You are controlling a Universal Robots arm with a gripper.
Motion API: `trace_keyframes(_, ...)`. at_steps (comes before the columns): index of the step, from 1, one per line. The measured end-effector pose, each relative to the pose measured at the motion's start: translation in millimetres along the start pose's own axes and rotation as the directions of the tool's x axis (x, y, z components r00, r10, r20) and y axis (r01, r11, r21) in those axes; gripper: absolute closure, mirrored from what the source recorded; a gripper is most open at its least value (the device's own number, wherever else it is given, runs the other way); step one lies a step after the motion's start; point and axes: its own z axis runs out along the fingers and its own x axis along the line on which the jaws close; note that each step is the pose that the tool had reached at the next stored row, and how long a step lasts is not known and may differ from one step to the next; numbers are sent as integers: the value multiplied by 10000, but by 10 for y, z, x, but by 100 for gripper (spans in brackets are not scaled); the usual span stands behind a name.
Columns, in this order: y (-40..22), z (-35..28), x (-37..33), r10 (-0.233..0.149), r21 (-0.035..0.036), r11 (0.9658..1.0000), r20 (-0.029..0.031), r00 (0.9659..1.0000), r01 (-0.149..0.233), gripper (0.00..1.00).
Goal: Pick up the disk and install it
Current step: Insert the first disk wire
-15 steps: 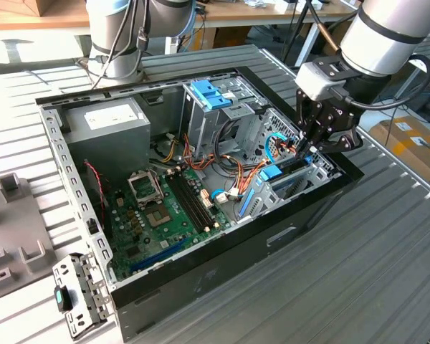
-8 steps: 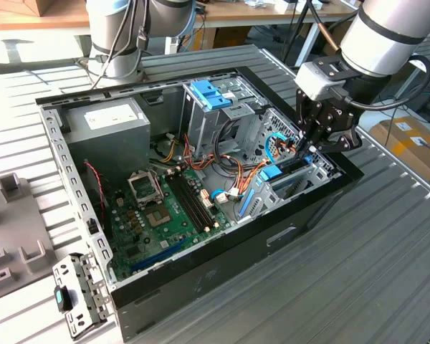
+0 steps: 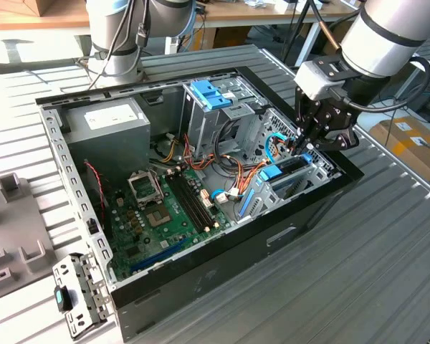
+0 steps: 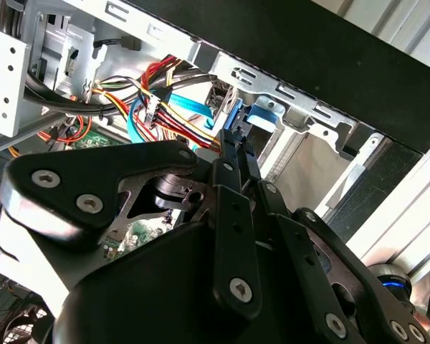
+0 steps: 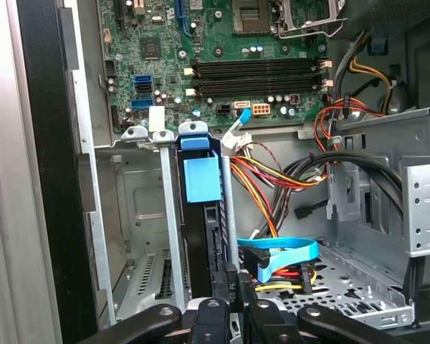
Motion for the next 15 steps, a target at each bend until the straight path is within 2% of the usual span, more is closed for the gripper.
trace_keyframes(15, 3, 39, 4, 0, -1, 10000, 1, 10000, 0, 83)
